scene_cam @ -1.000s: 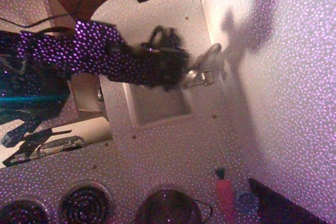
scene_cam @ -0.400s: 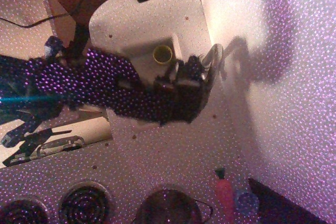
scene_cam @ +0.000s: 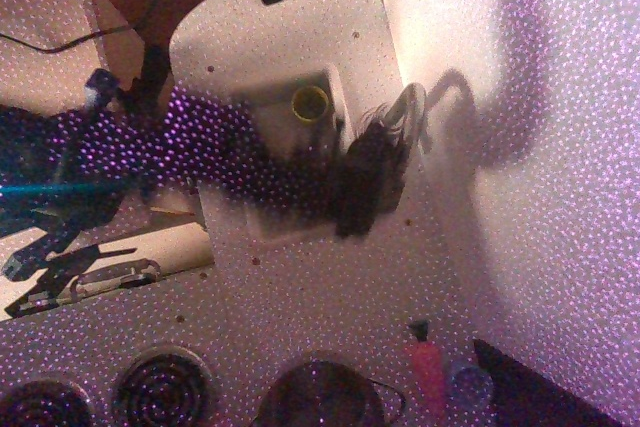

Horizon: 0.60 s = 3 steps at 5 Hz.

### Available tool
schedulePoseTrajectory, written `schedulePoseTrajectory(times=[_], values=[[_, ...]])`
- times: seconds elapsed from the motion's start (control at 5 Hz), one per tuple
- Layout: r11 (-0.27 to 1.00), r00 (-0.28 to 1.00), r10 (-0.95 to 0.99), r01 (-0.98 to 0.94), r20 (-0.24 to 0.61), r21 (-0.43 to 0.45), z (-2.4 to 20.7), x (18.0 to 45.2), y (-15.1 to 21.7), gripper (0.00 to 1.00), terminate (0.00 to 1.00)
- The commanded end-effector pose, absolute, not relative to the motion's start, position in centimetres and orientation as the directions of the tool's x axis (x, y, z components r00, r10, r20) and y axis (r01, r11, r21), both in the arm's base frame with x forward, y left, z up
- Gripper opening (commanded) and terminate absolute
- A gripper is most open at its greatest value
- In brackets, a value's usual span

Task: Turn faucet right

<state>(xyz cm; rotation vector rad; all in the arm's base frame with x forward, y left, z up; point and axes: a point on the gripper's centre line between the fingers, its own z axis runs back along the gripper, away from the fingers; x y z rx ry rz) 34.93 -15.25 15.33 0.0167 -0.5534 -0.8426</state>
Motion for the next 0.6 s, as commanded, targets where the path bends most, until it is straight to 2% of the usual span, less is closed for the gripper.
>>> schedulePoseTrajectory(times=[0.0, 0.2, 0.4], values=[[0.565, 0.323, -0.740, 0.775, 0.590, 0.284, 20.13, 36.30, -15.17, 1.00, 0.00], [0.603, 0.389, -0.729, 0.754, 0.564, 0.260, 19.95, 35.49, -14.87, 1.00, 0.00], [0.603, 0.389, -0.729, 0.754, 0.564, 0.260, 19.95, 35.49, -14.87, 1.00, 1.00]])
